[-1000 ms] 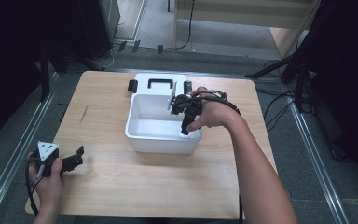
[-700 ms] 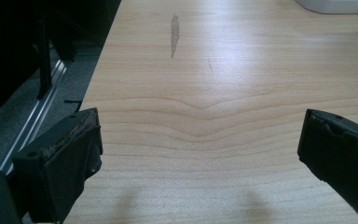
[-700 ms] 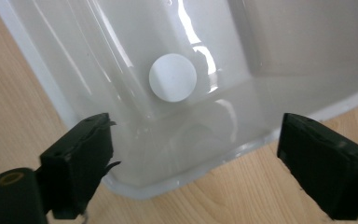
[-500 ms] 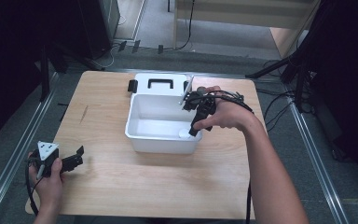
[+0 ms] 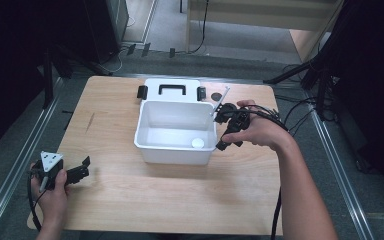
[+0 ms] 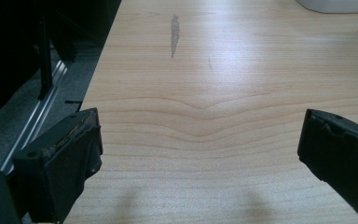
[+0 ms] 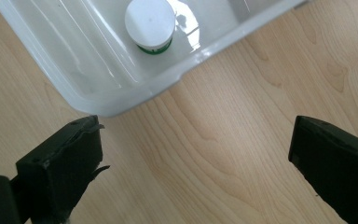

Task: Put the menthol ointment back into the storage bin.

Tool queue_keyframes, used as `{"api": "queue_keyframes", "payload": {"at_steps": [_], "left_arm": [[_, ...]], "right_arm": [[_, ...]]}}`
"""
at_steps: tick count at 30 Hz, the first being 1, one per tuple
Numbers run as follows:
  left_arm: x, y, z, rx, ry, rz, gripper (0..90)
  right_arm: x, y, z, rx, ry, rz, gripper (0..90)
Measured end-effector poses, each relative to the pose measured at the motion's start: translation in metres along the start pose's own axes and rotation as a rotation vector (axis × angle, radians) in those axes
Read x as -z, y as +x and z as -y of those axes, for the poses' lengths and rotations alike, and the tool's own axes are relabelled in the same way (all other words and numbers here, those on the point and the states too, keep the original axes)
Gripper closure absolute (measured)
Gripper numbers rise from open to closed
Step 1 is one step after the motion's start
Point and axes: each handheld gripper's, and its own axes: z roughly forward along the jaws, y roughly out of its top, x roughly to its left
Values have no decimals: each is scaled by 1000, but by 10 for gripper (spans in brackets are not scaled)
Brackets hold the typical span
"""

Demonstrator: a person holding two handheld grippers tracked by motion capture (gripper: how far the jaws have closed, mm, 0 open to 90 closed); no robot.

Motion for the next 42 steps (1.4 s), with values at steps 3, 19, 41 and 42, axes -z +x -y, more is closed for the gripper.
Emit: {"api": "queue_keyframes", "payload": {"at_steps": [3, 19, 41, 42], "left_arm": [[0, 0, 0, -1, 0, 0, 5], [0, -1, 0, -2, -3, -4, 5], [0, 0, 0, -2, -4, -4, 5], [0, 0, 0, -3, -3, -5, 5]], "right_arm": [[-3, -4, 10, -46, -27, -9, 31], [-28, -16, 72, -250, -218, 42, 31], [-76, -9, 161, -461, -511, 115, 34], [-78, -8, 166, -472, -528, 105, 35]]}}
